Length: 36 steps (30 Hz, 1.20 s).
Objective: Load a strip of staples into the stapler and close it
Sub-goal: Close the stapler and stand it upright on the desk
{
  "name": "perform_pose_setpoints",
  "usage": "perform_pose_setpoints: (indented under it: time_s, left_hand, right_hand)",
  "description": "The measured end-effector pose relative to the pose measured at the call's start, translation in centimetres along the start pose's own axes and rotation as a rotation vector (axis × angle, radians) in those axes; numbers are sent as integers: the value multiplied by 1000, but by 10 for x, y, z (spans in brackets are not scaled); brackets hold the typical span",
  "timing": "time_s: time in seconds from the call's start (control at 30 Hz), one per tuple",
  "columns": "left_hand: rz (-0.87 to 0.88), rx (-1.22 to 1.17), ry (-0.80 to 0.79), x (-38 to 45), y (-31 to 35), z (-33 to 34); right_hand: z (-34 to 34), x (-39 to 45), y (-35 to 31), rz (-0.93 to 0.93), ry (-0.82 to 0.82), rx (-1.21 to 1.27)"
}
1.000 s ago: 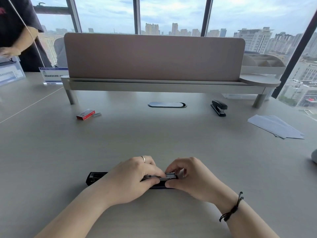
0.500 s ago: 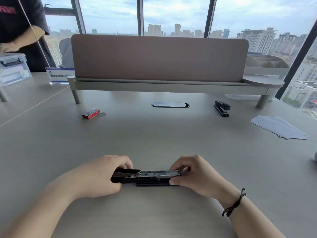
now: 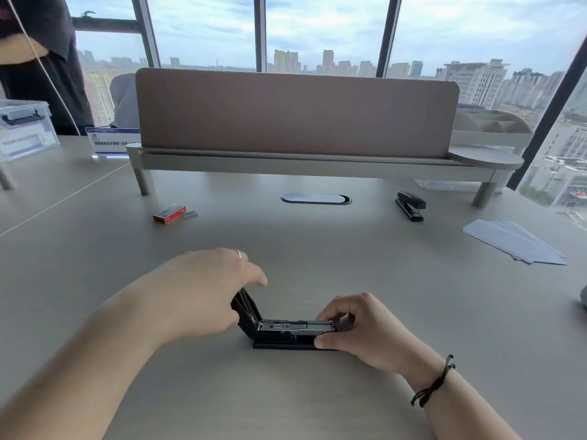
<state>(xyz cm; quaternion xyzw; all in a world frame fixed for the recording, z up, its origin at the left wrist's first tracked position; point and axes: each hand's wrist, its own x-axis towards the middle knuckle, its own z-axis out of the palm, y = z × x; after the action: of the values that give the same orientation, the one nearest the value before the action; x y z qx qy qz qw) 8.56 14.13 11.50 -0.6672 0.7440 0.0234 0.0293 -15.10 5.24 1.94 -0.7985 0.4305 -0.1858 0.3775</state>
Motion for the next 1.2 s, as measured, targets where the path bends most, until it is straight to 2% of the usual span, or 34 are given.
perform_pose_setpoints:
  time_s: [0.2,0.33,0.7,0.87,1.2]
  left_hand:
    - [79,-574,131,16,19,19]
    - [65,-834,197,23,28,51]
    - [12,-919,269,25,30,90]
    - [23,-945,290,23,31,96]
    - [30,-943,282,25,30,103]
  right_hand:
    - [-1,0,0,-9,-9,15]
    - [0,0,3,-17,-19,20]
    - [-1,4,8,-73,-18,42]
    - [-7,1,5,-119,-82,266]
    - [-8,2,5,-101,-78,268]
